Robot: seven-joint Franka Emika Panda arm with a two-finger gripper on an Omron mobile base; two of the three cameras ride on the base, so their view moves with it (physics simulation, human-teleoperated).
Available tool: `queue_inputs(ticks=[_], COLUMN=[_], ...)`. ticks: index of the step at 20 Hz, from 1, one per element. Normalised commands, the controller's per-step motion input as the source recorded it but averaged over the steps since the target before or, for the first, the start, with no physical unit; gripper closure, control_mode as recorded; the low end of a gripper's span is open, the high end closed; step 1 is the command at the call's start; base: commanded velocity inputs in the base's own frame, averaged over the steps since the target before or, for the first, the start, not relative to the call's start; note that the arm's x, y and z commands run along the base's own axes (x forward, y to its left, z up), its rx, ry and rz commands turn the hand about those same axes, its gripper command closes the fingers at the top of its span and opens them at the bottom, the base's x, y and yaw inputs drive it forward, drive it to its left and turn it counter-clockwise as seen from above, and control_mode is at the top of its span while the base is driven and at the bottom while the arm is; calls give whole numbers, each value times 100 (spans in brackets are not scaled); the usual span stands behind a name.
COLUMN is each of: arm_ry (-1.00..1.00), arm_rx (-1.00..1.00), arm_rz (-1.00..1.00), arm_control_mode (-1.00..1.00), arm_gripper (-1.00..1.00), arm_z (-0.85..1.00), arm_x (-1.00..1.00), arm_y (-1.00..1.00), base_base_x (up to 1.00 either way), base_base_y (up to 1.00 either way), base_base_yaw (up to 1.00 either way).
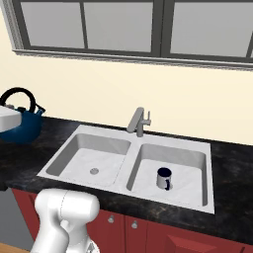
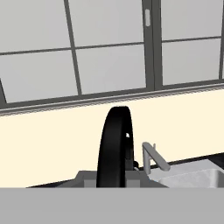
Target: Open the cabinet, pick the kettle from the cabinet, and place it in the sink.
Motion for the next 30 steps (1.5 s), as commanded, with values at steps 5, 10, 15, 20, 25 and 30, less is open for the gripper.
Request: queue_inputs(ticks=[5,10,15,20,25,30], arm_ry=[0,0,0,0,-1,3], arm_rx=[0,0,0,0,0,0], arm_rz=[0,0,0,0,0,-5], arm_control_mode=[100,100,-100,-100,-100,-100], arm_gripper=[100,100,100,100,100,100], arm_z=[0,0,0,0,0,-9], arm_x=[0,0,0,0,-1,13], arm_y=[0,0,0,0,0,-9], base_base_x=[0,0,0,0,0,0], base_base_y=[0,0,0,0,0,0], base_base_yaw=[0,0,0,0,0,0])
